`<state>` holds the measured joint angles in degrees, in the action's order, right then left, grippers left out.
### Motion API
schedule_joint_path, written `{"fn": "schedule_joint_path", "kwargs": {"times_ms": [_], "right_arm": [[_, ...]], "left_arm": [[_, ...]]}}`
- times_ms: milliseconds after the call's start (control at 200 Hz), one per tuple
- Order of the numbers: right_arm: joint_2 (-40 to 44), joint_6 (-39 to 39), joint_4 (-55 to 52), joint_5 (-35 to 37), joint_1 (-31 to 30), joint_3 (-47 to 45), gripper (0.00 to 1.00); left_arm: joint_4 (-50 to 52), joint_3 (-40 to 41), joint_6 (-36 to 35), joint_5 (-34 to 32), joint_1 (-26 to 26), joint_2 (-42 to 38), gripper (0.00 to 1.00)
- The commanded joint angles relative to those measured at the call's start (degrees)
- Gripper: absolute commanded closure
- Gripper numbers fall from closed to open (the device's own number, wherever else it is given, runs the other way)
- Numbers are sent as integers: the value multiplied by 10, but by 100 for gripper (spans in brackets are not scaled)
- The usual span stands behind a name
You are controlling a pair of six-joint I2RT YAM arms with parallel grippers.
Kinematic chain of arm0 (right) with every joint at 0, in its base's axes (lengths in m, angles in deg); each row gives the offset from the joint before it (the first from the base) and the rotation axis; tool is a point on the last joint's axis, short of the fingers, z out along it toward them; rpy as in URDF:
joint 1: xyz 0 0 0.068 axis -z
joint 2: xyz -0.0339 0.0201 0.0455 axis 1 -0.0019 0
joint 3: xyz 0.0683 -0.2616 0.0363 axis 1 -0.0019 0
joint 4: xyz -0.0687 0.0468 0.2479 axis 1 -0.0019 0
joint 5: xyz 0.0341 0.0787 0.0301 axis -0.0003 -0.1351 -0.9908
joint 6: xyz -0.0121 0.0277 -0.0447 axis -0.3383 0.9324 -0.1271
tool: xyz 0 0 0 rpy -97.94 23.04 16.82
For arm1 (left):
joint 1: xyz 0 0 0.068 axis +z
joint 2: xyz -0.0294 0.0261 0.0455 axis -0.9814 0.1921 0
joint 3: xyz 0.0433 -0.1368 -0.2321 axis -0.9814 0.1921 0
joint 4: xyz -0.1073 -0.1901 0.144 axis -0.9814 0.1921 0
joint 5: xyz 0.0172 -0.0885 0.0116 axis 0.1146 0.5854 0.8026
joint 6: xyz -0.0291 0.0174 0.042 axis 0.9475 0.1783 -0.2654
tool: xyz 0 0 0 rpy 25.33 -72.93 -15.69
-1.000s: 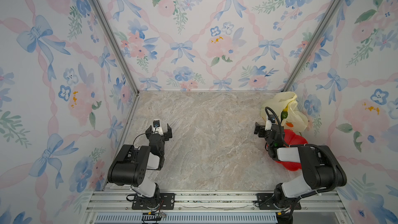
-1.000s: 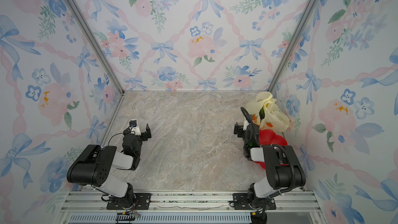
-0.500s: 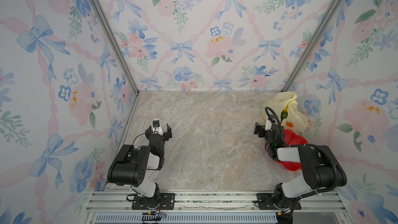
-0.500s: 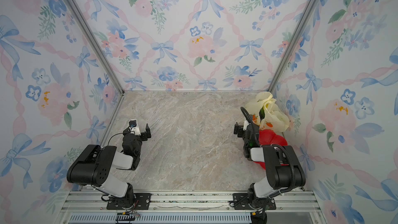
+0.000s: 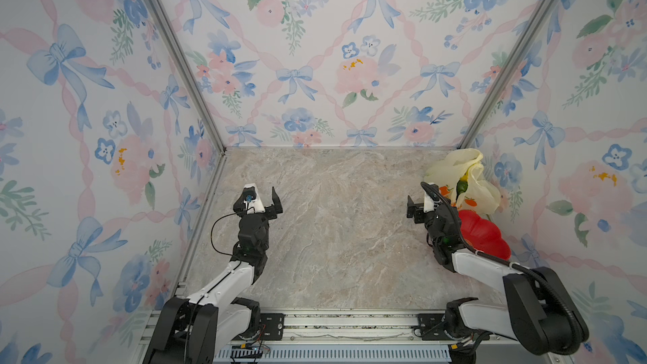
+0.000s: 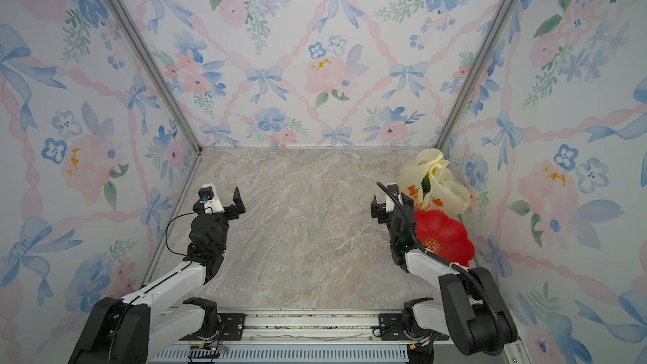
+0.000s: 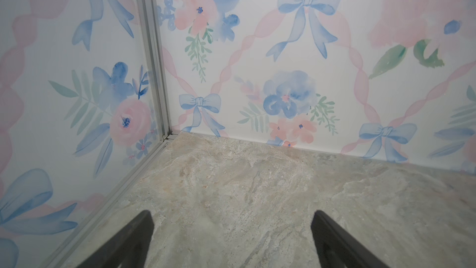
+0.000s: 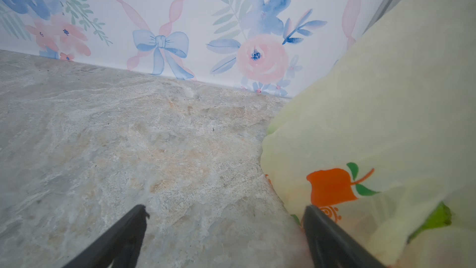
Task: Take fruits out of the plastic bag
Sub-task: Move the plastic bag to the center of the table.
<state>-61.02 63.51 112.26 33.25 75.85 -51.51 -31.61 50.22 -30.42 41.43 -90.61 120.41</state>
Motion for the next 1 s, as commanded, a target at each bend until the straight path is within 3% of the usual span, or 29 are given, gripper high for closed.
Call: {"fn": "schedule_joint_path", "kwargs": {"times_ms": [0, 105, 185, 330, 445, 600, 810, 995], "right_arm": [[101, 46, -181, 2, -18, 61, 3], [185, 105, -344, -14, -27, 134, 3], [232, 139, -431, -17, -27, 178, 3], [278, 238, -559, 34, -13, 245, 3], [259, 255, -638, 5, 34, 304, 3], [202, 292, -738, 18, 99, 383, 3], [141, 302, -762, 25, 144, 442, 3], [77, 310, -754, 32, 147, 490, 0]], "left_arm": [[216, -41, 163, -20, -3, -50, 2], [301, -34, 262, -16, -1, -116, 2], [284, 17, 304, -2, 0, -181, 2], [236, 67, 282, 114, 12, -265, 2], [284, 25, 252, 179, -1, -222, 2], [312, -19, 213, 168, -93, -136, 2], [305, -45, 154, 148, -205, -59, 2], [290, -29, 117, 142, -243, -42, 2]]}}
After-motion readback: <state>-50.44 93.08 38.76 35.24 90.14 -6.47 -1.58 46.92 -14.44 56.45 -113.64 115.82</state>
